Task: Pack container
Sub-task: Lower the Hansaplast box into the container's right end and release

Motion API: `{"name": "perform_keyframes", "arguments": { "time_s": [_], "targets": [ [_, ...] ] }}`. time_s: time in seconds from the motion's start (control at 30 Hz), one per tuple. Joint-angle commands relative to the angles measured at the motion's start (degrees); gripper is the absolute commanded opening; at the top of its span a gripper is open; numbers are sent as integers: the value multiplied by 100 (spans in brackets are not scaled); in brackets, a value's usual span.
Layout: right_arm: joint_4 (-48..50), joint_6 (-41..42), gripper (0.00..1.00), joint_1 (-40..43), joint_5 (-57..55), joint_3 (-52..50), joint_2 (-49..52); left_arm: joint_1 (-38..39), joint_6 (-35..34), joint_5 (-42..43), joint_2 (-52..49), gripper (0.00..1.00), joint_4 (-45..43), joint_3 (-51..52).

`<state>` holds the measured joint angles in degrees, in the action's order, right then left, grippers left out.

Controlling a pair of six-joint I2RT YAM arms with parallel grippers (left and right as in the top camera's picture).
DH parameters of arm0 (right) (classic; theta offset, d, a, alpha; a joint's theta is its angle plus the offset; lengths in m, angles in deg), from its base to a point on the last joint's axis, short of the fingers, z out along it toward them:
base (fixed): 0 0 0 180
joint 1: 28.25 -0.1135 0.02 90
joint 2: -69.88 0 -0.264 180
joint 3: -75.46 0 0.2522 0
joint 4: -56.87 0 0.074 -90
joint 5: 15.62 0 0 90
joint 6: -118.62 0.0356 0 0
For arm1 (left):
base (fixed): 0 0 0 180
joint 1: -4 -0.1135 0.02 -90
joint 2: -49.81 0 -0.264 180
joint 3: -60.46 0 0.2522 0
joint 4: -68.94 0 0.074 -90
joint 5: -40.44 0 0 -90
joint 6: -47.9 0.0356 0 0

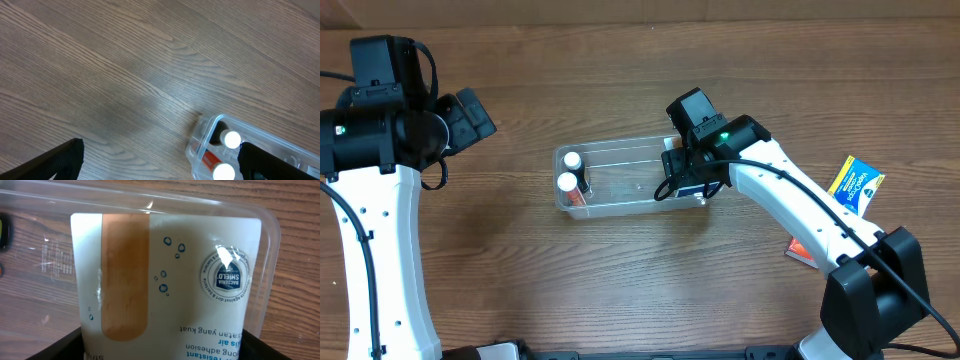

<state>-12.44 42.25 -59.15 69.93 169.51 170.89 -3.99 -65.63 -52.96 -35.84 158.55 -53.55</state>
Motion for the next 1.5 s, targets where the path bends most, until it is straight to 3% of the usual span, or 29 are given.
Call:
{"name": "perform_keyframes", "arguments": {
  "time_s": [0.0, 0.17, 0.97, 1.13, 1.47],
  "targets": [
    [74, -15, 76, -15, 4, 2, 50, -24, 129, 24, -35, 100, 17, -72],
    [179, -15, 82, 26, -2, 0, 50, -24, 129, 26, -35, 100, 20, -72],
    [356, -17, 84, 247, 2, 0, 96, -24, 131, 24, -35, 100, 35, -72],
    [367, -17, 100, 247, 2, 0, 109, -24, 131, 24, -35, 100, 37, -72],
    [129, 28, 100, 256, -247, 66, -87, -24, 175, 24, -35, 100, 39, -72]
  ]
}}
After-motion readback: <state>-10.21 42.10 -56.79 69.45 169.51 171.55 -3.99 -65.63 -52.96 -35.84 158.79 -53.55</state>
